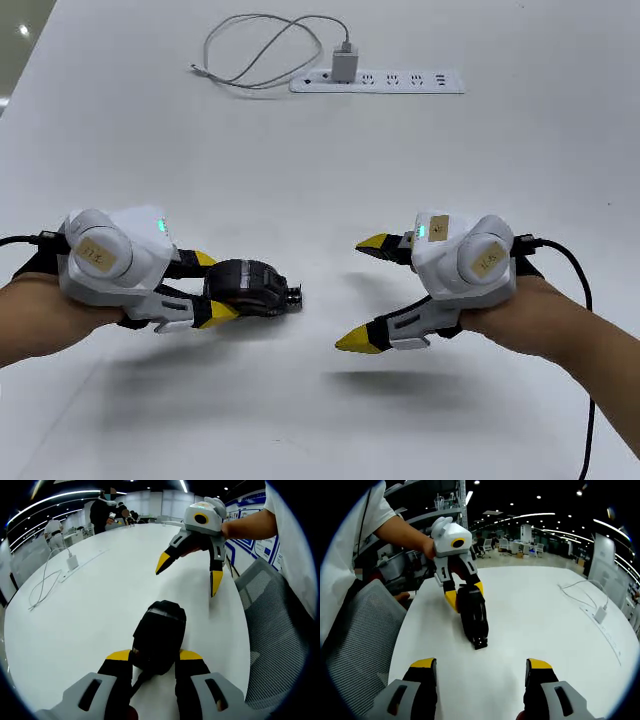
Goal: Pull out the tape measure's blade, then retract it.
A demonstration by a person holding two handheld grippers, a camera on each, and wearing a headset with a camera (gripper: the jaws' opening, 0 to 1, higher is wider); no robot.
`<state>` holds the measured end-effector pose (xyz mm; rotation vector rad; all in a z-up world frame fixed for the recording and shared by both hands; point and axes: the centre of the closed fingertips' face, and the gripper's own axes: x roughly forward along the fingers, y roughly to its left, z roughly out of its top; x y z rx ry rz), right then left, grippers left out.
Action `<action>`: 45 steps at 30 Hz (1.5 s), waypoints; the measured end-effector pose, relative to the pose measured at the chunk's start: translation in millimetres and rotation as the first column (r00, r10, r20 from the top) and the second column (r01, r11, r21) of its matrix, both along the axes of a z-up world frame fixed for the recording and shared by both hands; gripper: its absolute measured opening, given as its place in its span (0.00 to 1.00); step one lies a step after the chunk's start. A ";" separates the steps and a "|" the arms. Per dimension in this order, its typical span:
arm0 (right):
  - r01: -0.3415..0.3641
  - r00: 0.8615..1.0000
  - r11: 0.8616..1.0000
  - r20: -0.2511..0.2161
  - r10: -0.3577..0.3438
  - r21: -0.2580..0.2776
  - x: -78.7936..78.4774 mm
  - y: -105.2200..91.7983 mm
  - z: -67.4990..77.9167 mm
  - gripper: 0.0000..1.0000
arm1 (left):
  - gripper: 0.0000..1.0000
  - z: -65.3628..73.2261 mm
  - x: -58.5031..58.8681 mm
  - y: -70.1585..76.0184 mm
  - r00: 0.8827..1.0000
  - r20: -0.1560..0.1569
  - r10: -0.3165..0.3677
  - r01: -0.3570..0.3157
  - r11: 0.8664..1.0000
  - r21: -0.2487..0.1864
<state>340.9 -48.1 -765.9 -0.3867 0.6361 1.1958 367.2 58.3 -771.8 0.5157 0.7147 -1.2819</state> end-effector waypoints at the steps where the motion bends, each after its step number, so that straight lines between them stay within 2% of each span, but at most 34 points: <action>1: -0.003 1.000 1.000 0.000 0.003 -0.001 0.5 1.1 -1.2 0.69 | 0.28 -0.1 0.1 0.0 1.000 -0.001 0.001 -0.001 1.000 -0.001; 9: -0.017 1.000 1.000 0.006 0.017 0.007 4.4 12.7 -7.3 0.58 | 0.28 -0.4 0.3 -0.2 1.000 -0.002 -0.001 0.001 1.000 -0.003; 26: -0.099 0.994 0.995 0.045 0.099 0.012 12.4 36.0 -18.8 0.37 | 0.27 -1.1 1.7 -0.1 1.000 -0.003 -0.022 0.022 1.000 0.005; 27: -0.106 0.993 0.994 0.047 0.105 0.014 12.6 37.7 -18.9 0.36 | 0.27 -1.6 1.8 0.1 1.000 0.000 -0.027 0.027 1.000 0.010; 28: -0.111 0.993 0.994 0.046 0.110 0.016 12.6 38.9 -19.1 0.35 | 0.26 -3.6 4.2 3.2 0.998 0.035 -0.048 0.047 0.998 0.039; 29: -0.113 0.993 0.993 0.046 0.113 0.016 13.0 40.0 -19.5 0.34 | 0.26 -2.7 4.4 -0.4 0.996 0.054 -0.064 0.062 0.998 0.030; 30: -0.122 0.991 0.992 0.051 0.121 0.015 13.0 41.2 -20.3 0.33 | 0.26 -2.1 3.3 0.0 0.999 0.020 -0.040 0.040 0.999 0.027; 31: -0.128 0.991 0.992 0.050 0.127 0.012 12.6 41.8 -21.3 0.31 | 0.26 -1.7 3.1 0.1 0.999 0.013 -0.034 0.034 0.999 0.022; 39: -0.159 0.985 0.987 0.066 0.158 0.011 15.6 46.5 -24.9 0.20 | 0.26 -2.8 2.9 0.5 0.998 0.020 -0.053 0.053 0.998 0.028; 45: -0.171 0.983 0.985 0.065 0.170 0.012 18.1 48.2 -27.5 0.16 | 0.26 -3.6 2.1 1.2 0.997 0.038 -0.069 0.067 0.996 0.053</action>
